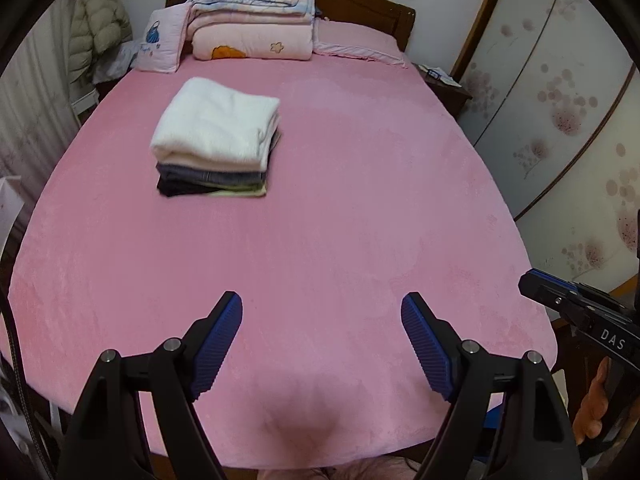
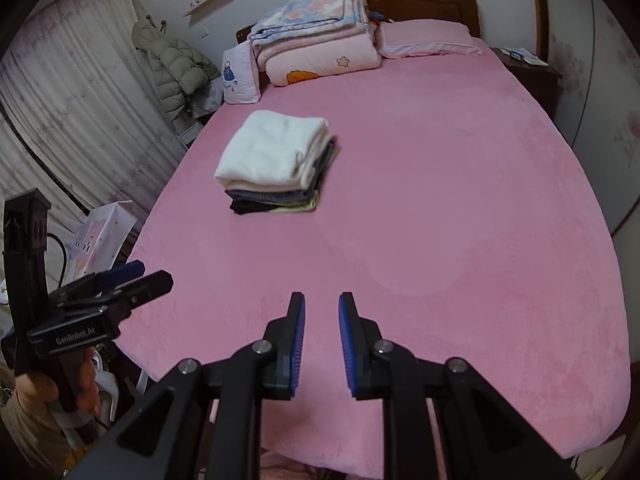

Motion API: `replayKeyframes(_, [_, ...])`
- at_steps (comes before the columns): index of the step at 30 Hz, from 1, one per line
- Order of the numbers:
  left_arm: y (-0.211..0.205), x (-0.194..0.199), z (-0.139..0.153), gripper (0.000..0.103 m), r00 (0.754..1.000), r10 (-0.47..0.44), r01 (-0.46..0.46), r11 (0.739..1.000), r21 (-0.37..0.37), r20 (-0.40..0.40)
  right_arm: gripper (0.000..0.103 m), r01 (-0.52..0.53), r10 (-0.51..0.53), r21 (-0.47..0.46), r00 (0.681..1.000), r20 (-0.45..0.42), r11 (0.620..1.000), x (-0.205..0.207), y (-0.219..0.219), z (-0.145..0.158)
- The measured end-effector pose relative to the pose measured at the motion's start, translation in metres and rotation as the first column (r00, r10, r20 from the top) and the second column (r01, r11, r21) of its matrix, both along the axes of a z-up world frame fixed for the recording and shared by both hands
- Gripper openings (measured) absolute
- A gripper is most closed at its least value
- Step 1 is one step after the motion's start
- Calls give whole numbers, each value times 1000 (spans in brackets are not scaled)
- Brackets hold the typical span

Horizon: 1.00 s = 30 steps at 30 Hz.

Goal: Fold large clothes

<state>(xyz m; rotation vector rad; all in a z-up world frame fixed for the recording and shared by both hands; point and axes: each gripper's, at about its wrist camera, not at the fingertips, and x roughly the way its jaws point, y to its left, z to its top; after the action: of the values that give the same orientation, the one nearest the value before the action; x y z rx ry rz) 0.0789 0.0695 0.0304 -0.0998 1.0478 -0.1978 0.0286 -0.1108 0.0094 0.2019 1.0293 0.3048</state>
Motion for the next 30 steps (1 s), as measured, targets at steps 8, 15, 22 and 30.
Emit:
replayKeyframes(8, [-27,-39,-10,81,996,86,-86,996,21,4,17,49,-49,-26,999,9,998,-32,-26,-15])
replayKeyframes(15, [-42,-57,-12,81,989,144,-145,989,40,11,17,78,-76,-57,996,36,995,-49,-35,-17])
replayKeyframes(22, [-62,-64,-10,81,987,161,-162,985,58,16,34,76,-72,-107,996,43,991,-62,-33,-17])
replayKeyframes(30, [-76,-72,-1,85,984,171,-176,979,99,56,47,79,-68,-141,994,81,987,-71,-35,-7])
